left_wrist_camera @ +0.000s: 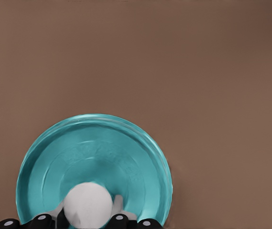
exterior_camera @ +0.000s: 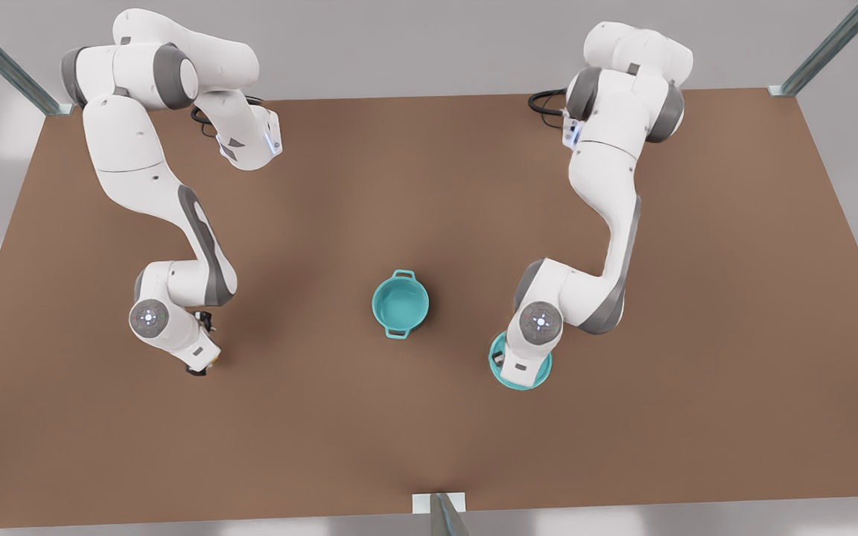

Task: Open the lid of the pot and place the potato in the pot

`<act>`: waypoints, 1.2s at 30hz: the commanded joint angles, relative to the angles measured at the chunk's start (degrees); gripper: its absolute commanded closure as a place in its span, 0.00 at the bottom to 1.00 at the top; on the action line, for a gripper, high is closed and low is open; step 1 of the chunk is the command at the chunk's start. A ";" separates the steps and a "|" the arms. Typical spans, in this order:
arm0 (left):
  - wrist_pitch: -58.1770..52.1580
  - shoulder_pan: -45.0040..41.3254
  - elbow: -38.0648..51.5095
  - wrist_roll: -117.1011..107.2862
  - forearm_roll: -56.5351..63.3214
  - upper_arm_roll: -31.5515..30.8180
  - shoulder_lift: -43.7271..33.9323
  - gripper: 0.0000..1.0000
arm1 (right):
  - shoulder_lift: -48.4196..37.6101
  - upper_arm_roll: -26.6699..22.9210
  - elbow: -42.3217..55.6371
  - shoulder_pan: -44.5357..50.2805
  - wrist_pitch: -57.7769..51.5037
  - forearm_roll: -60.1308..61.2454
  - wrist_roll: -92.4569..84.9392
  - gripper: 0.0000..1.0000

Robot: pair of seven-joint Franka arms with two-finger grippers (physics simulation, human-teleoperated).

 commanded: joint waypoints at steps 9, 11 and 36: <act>-4.26 2.74 -0.02 35.65 0.02 1.39 -1.89 0.00 | 1.88 -0.09 3.39 0.05 -0.10 0.79 -2.57 0.00; -23.52 11.79 -0.11 47.18 -2.52 0.95 -16.31 0.00 | 2.23 -0.18 3.39 -0.13 0.07 0.79 -2.57 0.00; -21.60 27.97 -17.78 42.79 -18.26 -2.21 -32.84 0.00 | 3.02 -0.44 3.30 -2.06 -2.12 0.79 -4.85 0.39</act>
